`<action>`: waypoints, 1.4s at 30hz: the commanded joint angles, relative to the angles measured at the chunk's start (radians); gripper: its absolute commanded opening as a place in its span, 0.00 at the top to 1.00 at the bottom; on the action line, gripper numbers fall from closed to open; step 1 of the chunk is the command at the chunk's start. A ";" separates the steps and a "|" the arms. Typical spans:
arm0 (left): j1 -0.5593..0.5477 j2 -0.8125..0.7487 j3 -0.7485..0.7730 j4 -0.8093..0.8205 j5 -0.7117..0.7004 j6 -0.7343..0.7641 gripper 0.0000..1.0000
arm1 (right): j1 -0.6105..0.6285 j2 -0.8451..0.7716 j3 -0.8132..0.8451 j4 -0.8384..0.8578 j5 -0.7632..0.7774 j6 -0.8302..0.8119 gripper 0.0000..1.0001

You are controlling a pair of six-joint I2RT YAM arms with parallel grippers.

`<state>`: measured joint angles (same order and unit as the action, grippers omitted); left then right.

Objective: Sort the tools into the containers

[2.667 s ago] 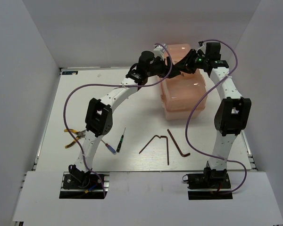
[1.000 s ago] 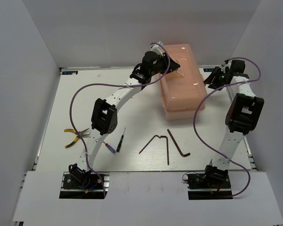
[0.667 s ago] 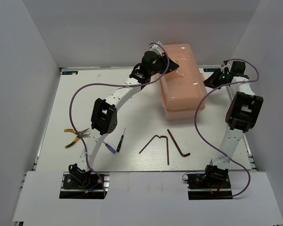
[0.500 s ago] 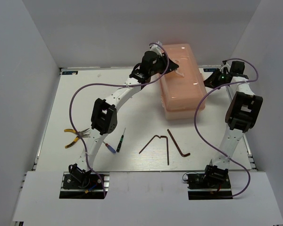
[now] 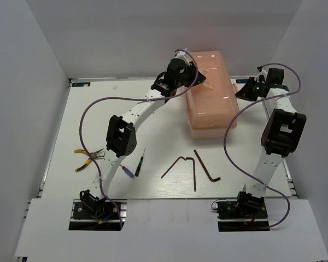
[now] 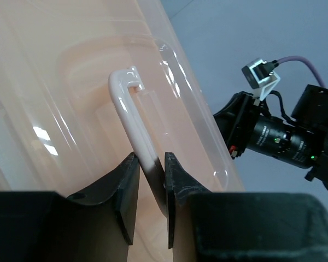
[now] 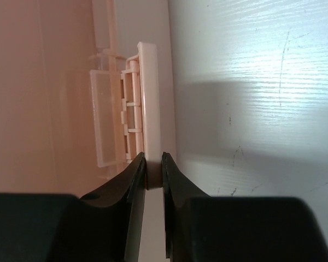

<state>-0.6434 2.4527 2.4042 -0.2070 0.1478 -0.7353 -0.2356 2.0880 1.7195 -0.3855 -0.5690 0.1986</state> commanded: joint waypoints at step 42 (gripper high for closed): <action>0.188 -0.560 -0.537 -0.149 -0.152 0.270 1.00 | -0.024 -0.111 -0.058 0.040 0.218 -0.053 1.00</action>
<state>-0.5022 1.9820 1.9400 -0.3061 0.0669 -0.5598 -0.2081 2.0354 1.6703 -0.4099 -0.4706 0.1822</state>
